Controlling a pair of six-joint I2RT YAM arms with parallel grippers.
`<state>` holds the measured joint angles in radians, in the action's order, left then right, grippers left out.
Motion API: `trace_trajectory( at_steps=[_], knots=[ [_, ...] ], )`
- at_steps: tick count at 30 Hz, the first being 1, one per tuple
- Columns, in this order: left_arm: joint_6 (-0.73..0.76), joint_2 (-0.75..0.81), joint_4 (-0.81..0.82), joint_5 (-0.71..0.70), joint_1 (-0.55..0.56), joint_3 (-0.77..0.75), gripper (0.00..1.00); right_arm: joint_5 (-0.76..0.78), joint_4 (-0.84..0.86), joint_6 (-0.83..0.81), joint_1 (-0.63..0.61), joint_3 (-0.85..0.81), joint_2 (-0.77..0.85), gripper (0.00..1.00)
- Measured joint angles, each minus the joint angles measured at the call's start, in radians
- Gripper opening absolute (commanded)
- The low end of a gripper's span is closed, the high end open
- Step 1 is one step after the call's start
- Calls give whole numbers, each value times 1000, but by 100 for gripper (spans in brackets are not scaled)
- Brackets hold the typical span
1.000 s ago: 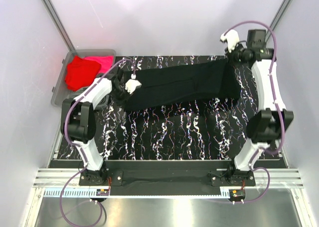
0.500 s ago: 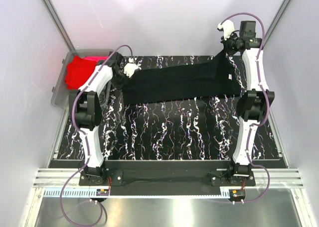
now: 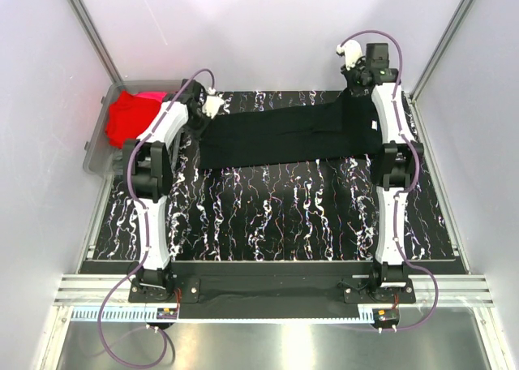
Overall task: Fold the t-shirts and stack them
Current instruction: Fold the tshirt
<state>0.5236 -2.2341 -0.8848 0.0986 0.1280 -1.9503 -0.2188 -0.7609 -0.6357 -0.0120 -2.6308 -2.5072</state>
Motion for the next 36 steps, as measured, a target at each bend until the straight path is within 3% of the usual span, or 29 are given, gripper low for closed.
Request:
trace_trajectory(
  at_steps=[5, 8, 15, 22, 29, 36],
  knots=[
    [-76, 23, 84, -85, 9, -48, 39, 82, 70, 114, -14, -26, -2, 40],
    [-106, 64, 115, -128, 19, -39, 40, 109, 96, 173, -5, 25, 51, 40],
    [-103, 200, 155, -127, 101, 181, 38, 8, 74, 165, 13, 449, 322, 39],
    [-95, 141, 118, -82, 169, 294, 37, -71, -49, 101, 11, 646, 323, 38],
    [-96, 88, 120, -84, 148, 296, 37, -76, -84, 91, 10, 627, 252, 38],
    [-99, 73, 116, -87, 146, 281, 37, -84, -110, 96, 10, 454, 102, 38]
  ],
)
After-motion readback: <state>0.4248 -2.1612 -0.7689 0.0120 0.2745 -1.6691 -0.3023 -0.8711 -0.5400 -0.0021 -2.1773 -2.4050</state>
